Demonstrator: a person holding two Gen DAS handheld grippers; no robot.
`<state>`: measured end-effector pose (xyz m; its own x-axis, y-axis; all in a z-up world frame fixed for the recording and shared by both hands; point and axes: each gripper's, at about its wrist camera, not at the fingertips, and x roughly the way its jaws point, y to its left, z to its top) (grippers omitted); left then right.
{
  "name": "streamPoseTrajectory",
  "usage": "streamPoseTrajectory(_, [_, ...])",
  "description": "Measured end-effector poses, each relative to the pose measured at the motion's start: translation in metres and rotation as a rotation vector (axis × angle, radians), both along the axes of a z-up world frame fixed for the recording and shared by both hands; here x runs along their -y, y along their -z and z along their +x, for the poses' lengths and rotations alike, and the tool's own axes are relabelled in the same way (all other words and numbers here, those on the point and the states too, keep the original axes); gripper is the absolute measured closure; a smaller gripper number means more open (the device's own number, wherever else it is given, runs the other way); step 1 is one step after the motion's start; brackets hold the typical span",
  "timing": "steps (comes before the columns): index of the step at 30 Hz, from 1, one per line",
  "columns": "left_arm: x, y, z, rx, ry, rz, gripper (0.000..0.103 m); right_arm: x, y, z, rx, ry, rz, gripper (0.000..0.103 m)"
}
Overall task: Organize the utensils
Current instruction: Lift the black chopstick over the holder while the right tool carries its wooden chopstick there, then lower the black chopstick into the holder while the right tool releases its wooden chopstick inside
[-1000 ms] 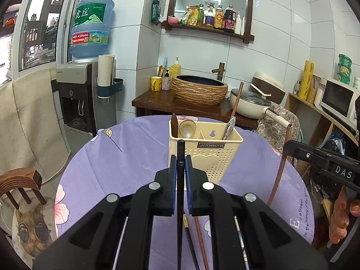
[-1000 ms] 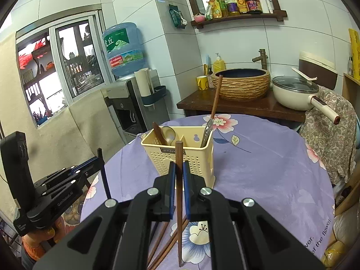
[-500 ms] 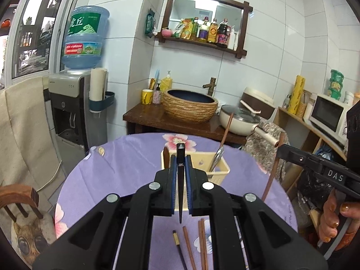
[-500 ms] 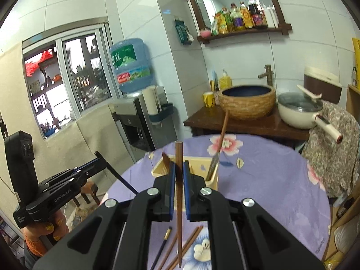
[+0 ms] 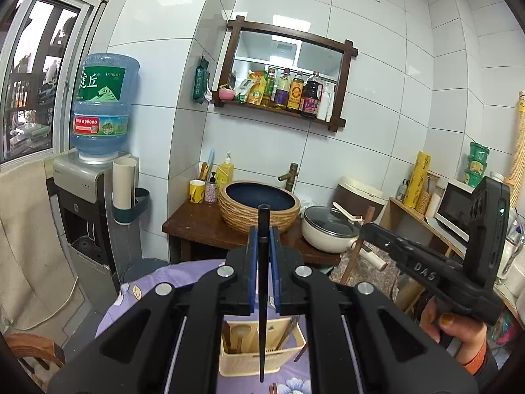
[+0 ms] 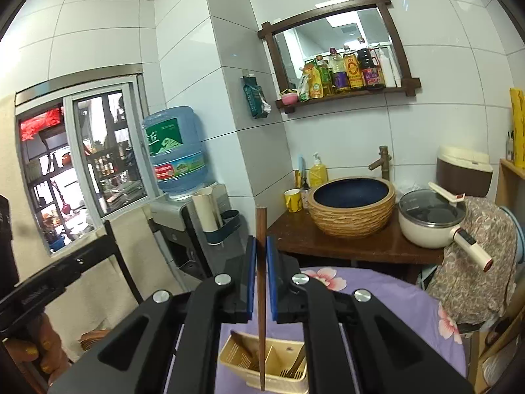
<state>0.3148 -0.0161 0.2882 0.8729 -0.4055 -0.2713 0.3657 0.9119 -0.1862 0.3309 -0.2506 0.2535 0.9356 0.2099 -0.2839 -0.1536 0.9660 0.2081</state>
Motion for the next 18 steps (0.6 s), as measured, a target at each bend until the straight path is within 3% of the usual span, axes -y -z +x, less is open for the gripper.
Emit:
streamPoseTrajectory(4, [0.009, -0.002, 0.021, 0.012, -0.032, 0.011, 0.096, -0.004, 0.007, 0.019, 0.002, 0.027, -0.013, 0.096])
streamPoseTrajectory(7, [0.013, 0.007, 0.037, -0.023, -0.037, 0.011, 0.096, -0.009, 0.026, 0.029, -0.029, 0.032, -0.032, 0.096])
streamPoseTrajectory(18, [0.018, 0.096, 0.080, -0.171, -0.065, 0.035, 0.096, -0.021, 0.105, 0.046, -0.102, 0.077, -0.105, 0.096])
